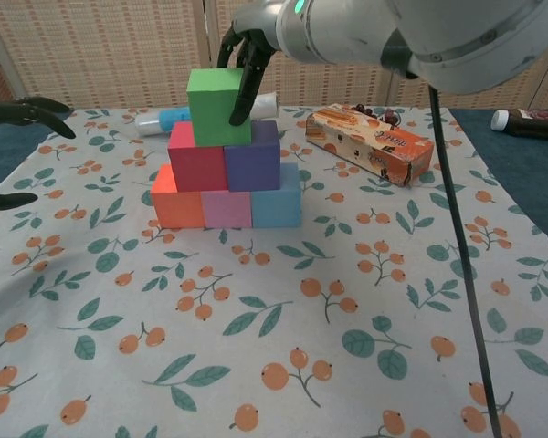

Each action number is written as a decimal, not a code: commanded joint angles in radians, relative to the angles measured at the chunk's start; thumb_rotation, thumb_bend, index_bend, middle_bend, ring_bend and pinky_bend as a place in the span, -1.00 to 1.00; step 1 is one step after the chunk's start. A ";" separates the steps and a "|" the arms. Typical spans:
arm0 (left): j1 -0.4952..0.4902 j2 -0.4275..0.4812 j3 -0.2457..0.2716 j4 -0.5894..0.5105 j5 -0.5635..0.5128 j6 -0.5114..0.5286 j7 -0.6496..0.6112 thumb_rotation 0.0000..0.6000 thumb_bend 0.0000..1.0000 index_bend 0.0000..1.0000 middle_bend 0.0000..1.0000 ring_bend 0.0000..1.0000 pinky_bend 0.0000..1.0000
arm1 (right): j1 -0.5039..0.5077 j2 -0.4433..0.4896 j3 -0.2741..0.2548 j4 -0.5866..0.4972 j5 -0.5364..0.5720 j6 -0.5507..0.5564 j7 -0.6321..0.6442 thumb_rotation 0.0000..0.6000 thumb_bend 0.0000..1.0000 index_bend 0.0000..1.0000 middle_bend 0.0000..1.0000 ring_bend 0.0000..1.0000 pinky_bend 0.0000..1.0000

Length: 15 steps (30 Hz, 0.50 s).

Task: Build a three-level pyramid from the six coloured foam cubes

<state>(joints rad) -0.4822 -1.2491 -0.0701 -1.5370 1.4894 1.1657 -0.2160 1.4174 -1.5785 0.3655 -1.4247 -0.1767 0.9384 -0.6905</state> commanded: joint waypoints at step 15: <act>-0.001 0.000 0.000 -0.003 0.003 0.003 0.005 1.00 -0.41 -0.57 -1.00 -1.00 -1.00 | -0.010 0.013 0.004 -0.026 0.005 0.007 -0.014 1.00 -1.00 -0.98 -0.45 -0.99 -1.00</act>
<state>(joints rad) -0.4828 -1.2492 -0.0698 -1.5400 1.4926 1.1685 -0.2114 1.4081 -1.5661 0.3695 -1.4506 -0.1715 0.9451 -0.7039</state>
